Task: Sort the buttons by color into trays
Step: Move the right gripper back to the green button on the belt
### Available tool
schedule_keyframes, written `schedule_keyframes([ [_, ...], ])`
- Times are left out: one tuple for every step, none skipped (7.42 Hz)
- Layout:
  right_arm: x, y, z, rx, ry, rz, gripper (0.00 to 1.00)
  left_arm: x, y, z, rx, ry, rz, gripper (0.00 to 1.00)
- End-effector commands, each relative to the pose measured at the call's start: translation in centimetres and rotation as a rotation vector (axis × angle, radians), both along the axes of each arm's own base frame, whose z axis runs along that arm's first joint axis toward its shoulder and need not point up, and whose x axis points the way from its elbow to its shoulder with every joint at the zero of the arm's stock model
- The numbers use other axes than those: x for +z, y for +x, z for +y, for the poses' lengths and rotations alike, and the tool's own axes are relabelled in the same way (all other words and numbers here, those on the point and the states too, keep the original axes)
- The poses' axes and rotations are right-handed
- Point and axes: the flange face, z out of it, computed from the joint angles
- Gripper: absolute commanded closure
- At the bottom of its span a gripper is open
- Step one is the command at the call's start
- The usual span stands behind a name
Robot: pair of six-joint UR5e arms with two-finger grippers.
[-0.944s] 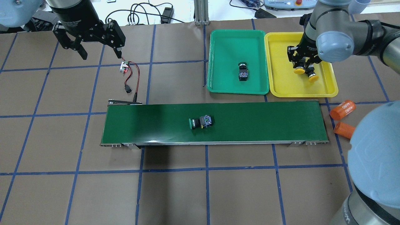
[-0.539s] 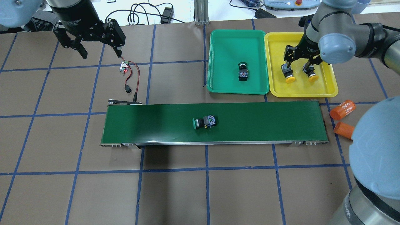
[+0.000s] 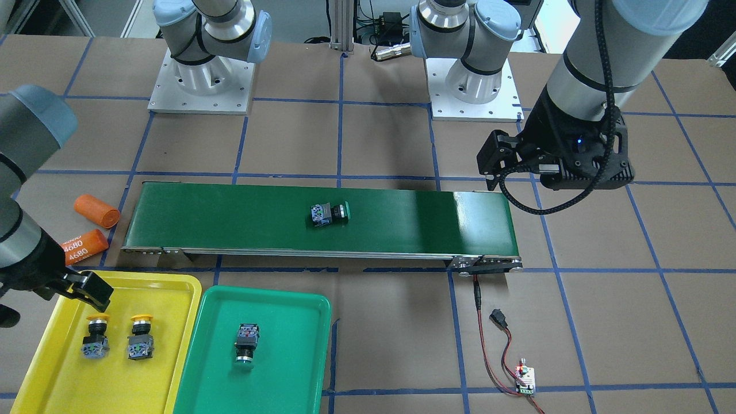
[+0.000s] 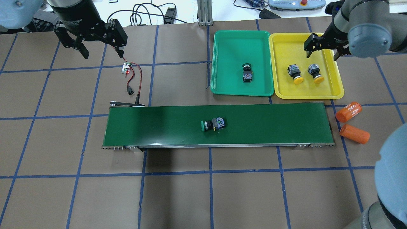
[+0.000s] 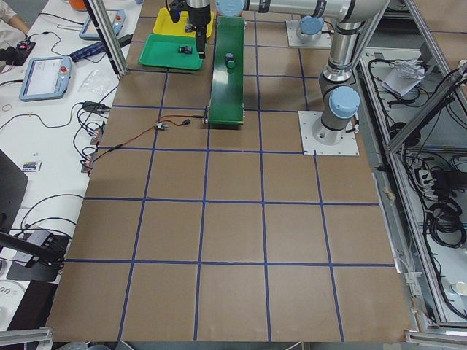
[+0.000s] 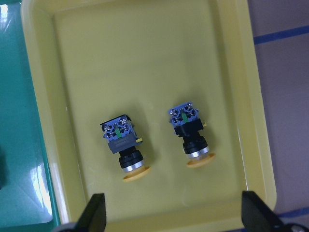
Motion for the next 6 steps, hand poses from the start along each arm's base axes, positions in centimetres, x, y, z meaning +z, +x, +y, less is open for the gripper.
schedule_keyframes([
  [4.2,0.8,3.3,-0.3,0.055,-0.046,0.0,0.2,0.1,-0.1,0.0,-0.006,0.002,0.0],
  [6.9,1.7,6.0,-0.402,0.069,-0.067,0.0,0.2,0.1,-0.1,0.001,-0.006,0.002,0.0],
  [8.3,3.1,9.8,-0.638,0.099,-0.073,0.0,-0.3,-0.1,0.1,-0.003,0.003,0.002,0.0],
  [7.5,4.0,12.8,-0.793,0.122,-0.076,0.0,-0.3,0.0,0.0,-0.001,0.003,0.002,0.0],
  [9.0,4.9,16.0,-0.831,0.093,-0.087,0.0,-0.3,0.0,0.0,-0.001,0.003,0.002,0.0],
  [7.8,6.0,18.9,-0.927,0.15,-0.09,0.0,-0.2,0.0,0.0,-0.001,0.001,0.002,0.0],
])
